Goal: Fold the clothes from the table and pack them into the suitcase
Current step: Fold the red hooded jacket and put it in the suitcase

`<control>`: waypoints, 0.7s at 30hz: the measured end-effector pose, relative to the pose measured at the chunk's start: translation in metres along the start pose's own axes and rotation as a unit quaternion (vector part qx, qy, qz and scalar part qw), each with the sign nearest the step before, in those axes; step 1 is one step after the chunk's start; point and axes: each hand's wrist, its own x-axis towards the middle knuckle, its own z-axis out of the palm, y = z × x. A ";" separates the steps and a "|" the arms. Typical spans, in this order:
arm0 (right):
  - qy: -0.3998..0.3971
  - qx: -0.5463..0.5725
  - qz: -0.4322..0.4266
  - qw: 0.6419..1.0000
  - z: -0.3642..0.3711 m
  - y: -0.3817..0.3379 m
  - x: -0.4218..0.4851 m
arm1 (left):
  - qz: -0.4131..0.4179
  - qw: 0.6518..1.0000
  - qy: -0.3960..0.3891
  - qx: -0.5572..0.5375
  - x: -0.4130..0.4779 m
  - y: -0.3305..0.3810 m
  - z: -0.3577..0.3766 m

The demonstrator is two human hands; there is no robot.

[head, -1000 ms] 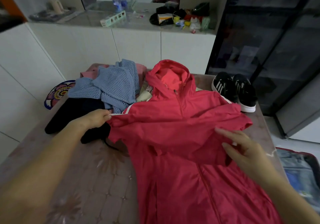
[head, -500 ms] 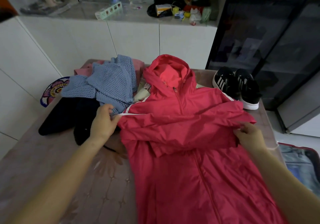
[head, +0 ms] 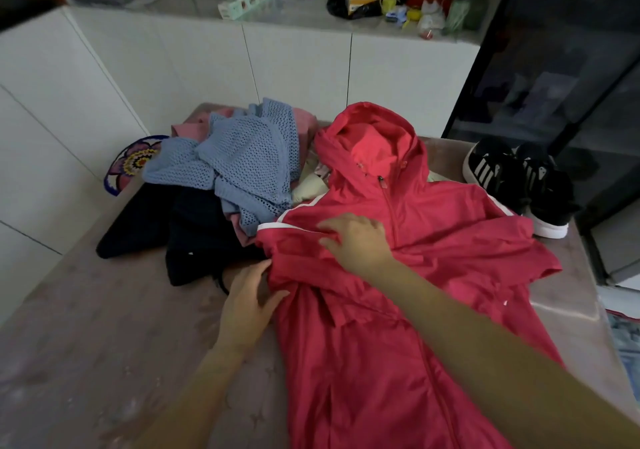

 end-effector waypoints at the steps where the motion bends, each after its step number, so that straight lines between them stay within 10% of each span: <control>1: -0.004 0.001 -0.028 1.000 0.005 -0.017 0.012 | -0.003 1.000 0.012 -0.009 0.001 0.003 0.002; 7: -0.087 -0.052 -0.069 0.992 0.026 -0.065 0.060 | 0.036 0.997 0.055 0.028 0.003 0.010 0.006; 13: -0.005 -0.054 0.008 0.999 0.014 -0.043 0.079 | 0.052 0.990 0.129 -0.013 -0.028 0.022 0.009; 21: 0.125 0.155 -0.015 0.980 0.001 0.021 0.028 | 0.068 0.996 -0.013 0.059 -0.066 0.018 0.001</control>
